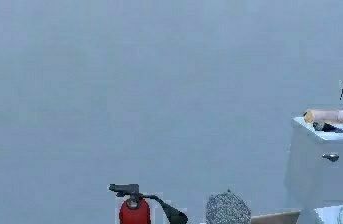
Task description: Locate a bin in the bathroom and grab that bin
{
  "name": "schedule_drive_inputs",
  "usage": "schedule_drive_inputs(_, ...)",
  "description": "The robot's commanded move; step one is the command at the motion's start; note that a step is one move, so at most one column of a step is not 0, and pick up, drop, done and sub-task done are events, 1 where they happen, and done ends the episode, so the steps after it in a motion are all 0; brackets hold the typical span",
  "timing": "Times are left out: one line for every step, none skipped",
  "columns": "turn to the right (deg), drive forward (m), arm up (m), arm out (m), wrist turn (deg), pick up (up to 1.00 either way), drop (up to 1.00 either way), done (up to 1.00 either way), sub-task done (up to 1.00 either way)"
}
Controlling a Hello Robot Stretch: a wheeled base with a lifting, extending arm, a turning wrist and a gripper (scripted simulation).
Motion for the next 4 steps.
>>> schedule_drive_inputs(0.0,0.55,0.0,0.0,0.0,0.0,0.0,0.0,0.0)
schedule_drive_inputs(-42.0,0.0,0.0,0.0,0.0,0.0,0.0,0.0,0.0)
schedule_drive_inputs(0.0,0.0,0.14,0.0,0.0,0.0,0.0,0.0,0.0)
schedule_drive_inputs(0.0,0.0,0.0,0.1,0.0,0.0,0.0,0.0,0.0)
